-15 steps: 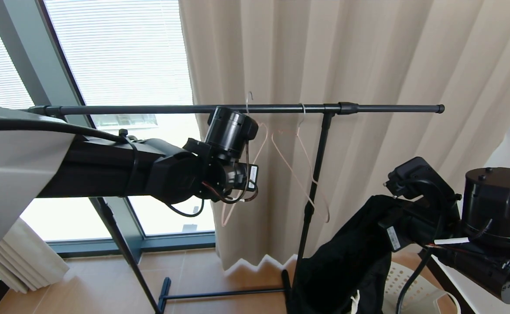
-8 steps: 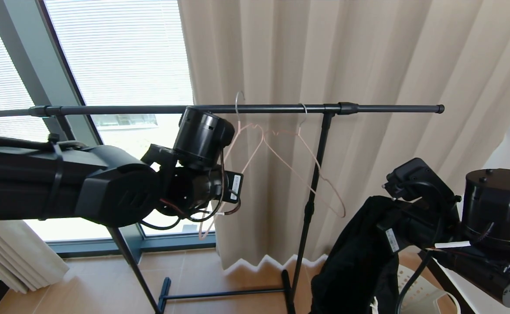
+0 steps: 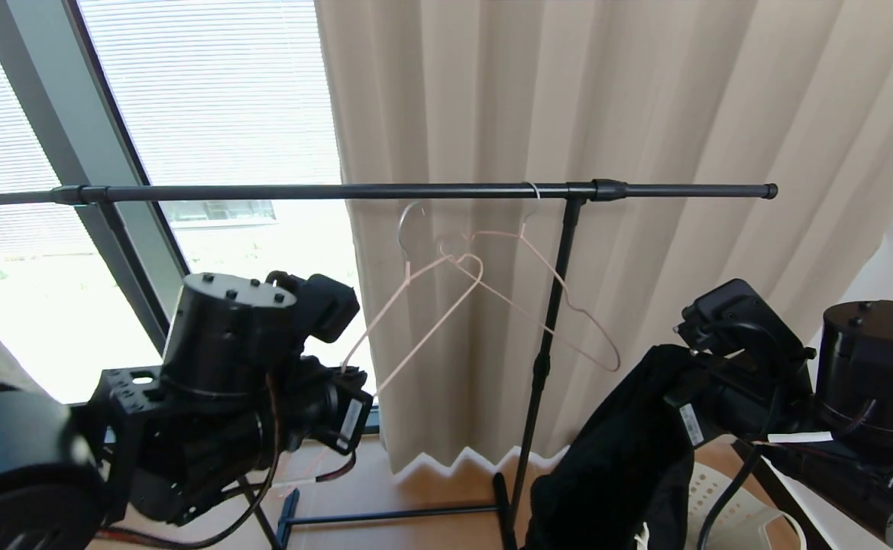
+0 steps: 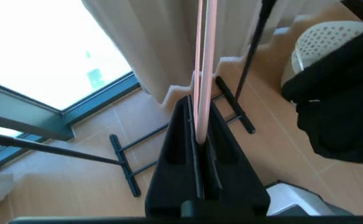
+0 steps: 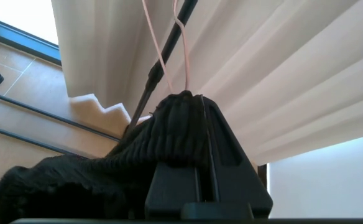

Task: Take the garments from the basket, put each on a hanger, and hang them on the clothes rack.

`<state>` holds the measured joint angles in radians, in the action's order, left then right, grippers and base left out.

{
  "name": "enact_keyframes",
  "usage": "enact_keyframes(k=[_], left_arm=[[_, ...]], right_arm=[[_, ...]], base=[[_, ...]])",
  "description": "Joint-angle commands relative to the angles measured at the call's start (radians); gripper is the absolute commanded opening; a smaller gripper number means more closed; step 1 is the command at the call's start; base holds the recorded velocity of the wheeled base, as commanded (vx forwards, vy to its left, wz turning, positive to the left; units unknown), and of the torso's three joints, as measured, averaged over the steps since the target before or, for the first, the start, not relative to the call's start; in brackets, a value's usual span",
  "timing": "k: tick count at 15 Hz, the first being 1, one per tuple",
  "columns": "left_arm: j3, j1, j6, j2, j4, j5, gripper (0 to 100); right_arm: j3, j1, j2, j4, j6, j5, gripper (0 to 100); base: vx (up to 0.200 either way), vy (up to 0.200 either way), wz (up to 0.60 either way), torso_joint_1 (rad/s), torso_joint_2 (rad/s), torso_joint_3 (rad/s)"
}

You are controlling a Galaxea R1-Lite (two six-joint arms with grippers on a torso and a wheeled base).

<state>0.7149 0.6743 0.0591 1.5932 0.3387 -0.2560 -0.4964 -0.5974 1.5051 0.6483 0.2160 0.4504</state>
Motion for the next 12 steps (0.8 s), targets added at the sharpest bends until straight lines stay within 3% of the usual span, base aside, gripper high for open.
enact_keyframes(k=[1,4,6,9,12], left_arm=[[-0.245,-0.016,0.093,-0.151,0.157,0.126,0],[-0.393,-0.047,0.156,-0.226,0.256,0.256,0],[-0.459,-0.047,0.157,-0.256,0.287,0.297,0],[-0.534,-0.038,0.163,-0.277,0.364,0.360,0],[-0.580,-0.039,0.206,-0.295,0.368,0.455,0]], right_arm=[[-0.001,0.001,-0.005,0.001,0.000,0.011,0],[0.002,0.001,-0.003,-0.001,0.000,0.057,0],[0.001,0.001,0.003,-0.001,0.002,0.070,0],[-0.001,0.001,0.010,-0.001,0.003,0.097,0],[-0.008,0.004,0.032,-0.001,0.003,0.119,0]], base=[[0.000,0.000,0.00,0.000,0.00,0.000],[0.000,0.000,0.00,0.000,0.00,0.000],[0.000,0.000,0.00,0.000,0.00,0.000],[0.000,0.000,0.00,0.000,0.00,0.000],[0.000,0.000,0.00,0.000,0.00,0.000]])
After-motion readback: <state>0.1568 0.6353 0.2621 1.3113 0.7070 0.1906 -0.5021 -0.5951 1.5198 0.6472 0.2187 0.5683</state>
